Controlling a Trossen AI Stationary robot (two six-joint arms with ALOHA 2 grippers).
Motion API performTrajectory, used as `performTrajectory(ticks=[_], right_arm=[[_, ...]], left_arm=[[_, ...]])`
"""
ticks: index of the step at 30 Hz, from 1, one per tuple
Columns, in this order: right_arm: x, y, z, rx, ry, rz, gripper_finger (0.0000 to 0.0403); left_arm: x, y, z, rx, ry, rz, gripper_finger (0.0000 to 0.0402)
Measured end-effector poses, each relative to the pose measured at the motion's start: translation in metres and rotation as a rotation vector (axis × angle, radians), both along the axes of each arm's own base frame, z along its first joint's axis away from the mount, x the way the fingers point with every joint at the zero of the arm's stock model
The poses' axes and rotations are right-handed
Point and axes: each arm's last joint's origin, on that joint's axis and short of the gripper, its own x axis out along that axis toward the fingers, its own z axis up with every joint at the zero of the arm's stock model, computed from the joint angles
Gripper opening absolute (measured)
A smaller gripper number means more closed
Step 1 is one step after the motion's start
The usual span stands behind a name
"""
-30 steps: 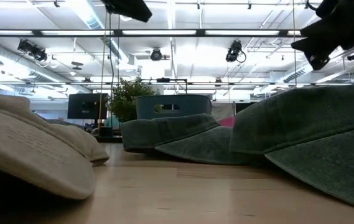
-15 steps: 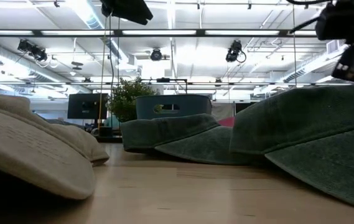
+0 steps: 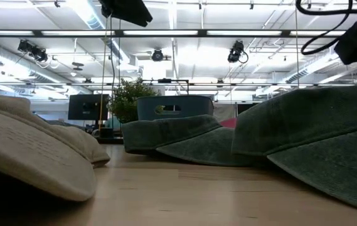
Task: Pick & Place hat
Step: Put the top brown cap into the blue bin
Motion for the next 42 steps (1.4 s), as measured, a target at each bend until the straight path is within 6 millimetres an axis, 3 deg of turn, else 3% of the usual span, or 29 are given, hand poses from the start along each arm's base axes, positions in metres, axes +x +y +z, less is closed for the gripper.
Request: performTrajectory(ticks=[7, 13, 17, 23, 30, 37, 42], right_arm=[[0.004, -0.001, -0.007, -0.105, 0.000, -0.026, 0.0134], [0.011, 0.003, 0.000, -0.039, -0.029, -0.145, 0.0024], [0.022, 0.007, 0.028, -0.002, -0.093, -0.151, 0.0011], [0.037, 0.008, 0.104, -0.050, -0.313, -0.084, 0.0005], [0.043, -0.017, 0.170, -0.453, -0.598, -0.138, 0.0002], [0.073, -0.055, 0.195, -0.784, -0.819, -0.171, 0.0001], [0.113, -0.089, 0.187, -0.954, -0.825, -0.174, 0.0001]], left_arm=[[-0.003, -0.001, -0.004, -0.054, 0.009, 0.032, 0.0188], [-0.006, -0.006, -0.007, -0.089, 0.029, 0.041, 0.0188], [-0.006, -0.008, -0.007, -0.099, 0.024, 0.038, 0.0188], [-0.006, -0.008, -0.007, -0.103, 0.022, 0.042, 0.0188], [-0.006, -0.008, -0.007, -0.101, 0.023, 0.041, 0.0188], [-0.006, -0.008, -0.007, -0.101, 0.022, 0.041, 0.0188], [-0.006, -0.008, -0.007, -0.101, 0.021, 0.042, 0.0188]])
